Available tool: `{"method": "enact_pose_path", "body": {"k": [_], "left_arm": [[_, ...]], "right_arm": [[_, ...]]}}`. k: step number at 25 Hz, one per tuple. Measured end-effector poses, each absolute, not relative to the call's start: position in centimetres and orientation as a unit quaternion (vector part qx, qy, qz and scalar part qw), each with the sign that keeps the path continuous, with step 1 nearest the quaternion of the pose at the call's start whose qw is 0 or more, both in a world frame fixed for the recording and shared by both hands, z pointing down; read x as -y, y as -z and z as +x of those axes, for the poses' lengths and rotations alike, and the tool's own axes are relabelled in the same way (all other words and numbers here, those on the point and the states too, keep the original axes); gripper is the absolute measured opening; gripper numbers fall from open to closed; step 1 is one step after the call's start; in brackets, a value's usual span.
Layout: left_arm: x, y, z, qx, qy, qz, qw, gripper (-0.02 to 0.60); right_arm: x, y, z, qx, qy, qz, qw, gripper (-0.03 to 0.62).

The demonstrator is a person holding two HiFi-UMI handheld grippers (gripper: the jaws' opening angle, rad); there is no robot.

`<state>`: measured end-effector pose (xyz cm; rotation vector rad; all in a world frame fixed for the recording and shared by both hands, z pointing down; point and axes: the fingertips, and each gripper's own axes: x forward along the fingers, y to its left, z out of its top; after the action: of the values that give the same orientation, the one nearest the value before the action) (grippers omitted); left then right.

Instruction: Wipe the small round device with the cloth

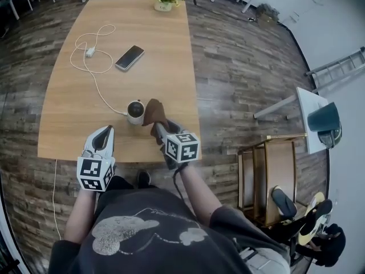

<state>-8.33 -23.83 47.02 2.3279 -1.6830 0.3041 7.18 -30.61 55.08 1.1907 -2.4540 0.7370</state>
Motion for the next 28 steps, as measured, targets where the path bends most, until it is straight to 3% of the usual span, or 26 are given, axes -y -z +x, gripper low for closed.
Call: {"method": "enact_pose_path", "body": {"k": [8, 14, 28], "left_arm": [[25.5, -48.2, -8.9, 0.565, -0.107, 0.806, 0.14, 0.02], [26.6, -48.5, -9.3, 0.544, -0.112, 0.818, 0.151, 0.02], [26.7, -50.3, -11.5, 0.528, -0.128, 0.82, 0.18, 0.02]], "right_arm": [[27.8, -53.4, 4.2, 0.901, -0.184, 0.354, 0.172, 0.077], [25.7, -55.3, 0.4, 0.904, -0.203, 0.32, 0.2, 0.077], [27.2, -61.4, 0.8, 0.835, -0.285, 0.373, 0.286, 0.077]]}}
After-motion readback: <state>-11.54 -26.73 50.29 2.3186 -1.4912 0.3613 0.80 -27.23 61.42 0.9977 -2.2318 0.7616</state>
